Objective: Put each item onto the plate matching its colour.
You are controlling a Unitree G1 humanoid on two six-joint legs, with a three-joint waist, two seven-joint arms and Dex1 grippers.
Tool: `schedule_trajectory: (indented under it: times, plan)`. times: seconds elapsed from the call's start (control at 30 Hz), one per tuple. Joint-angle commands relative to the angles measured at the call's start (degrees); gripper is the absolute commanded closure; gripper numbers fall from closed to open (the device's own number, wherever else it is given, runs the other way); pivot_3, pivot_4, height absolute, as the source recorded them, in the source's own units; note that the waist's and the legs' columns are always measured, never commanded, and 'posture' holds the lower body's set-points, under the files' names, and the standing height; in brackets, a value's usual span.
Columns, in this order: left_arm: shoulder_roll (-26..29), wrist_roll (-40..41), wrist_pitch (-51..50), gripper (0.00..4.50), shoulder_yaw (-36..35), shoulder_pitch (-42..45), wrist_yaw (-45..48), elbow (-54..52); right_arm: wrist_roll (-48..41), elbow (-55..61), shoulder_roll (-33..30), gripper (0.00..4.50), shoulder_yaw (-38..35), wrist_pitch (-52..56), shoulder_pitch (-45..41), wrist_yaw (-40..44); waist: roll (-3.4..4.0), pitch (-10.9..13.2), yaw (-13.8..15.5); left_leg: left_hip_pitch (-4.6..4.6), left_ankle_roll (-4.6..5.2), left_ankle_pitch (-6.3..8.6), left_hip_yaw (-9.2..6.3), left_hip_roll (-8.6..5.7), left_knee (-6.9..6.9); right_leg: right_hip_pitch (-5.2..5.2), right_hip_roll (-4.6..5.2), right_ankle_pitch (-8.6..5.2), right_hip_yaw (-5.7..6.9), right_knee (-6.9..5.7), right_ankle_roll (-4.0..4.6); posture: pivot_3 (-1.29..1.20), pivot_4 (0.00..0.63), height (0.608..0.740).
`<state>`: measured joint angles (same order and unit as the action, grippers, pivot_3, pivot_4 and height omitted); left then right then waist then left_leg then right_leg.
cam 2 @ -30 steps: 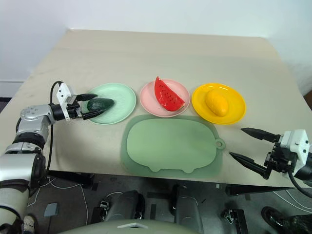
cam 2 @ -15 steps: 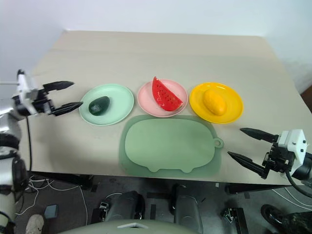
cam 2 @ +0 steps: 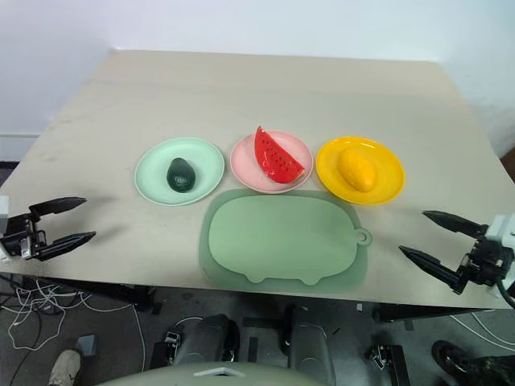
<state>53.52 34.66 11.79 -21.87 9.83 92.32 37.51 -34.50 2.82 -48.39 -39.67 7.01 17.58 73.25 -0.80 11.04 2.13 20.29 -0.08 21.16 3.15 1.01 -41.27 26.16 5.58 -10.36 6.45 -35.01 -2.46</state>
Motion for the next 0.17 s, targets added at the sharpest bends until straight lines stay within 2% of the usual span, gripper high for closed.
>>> schedule_trajectory:
  times: [0.03, 0.17]
  plan:
    - [-0.1, 1.1, 1.3, 0.02, -2.4, -1.0, 0.2, 0.0, 0.2, -2.0, -0.9, 0.00, -3.0, -1.8, 0.7, 1.0, 0.00, 0.0, 0.0, 0.00, 0.00, 0.00, 0.00, 0.00, 0.00, 0.00, -0.01, 0.00, 0.00, 0.00, 0.00, 0.00, 0.150, 0.736]
    - [-1.5, 0.4, 2.1, 0.02, -3.6, -2.8, 0.2, -0.5, 0.9, -4.2, -0.7, 0.00, -3.8, -3.2, 1.7, 1.8, 0.00, 0.0, 0.0, -0.01, 0.00, 0.00, 0.03, 0.00, 0.00, -0.01, -0.01, 0.00, -0.01, 0.00, 0.00, 0.00, 0.150, 0.736]
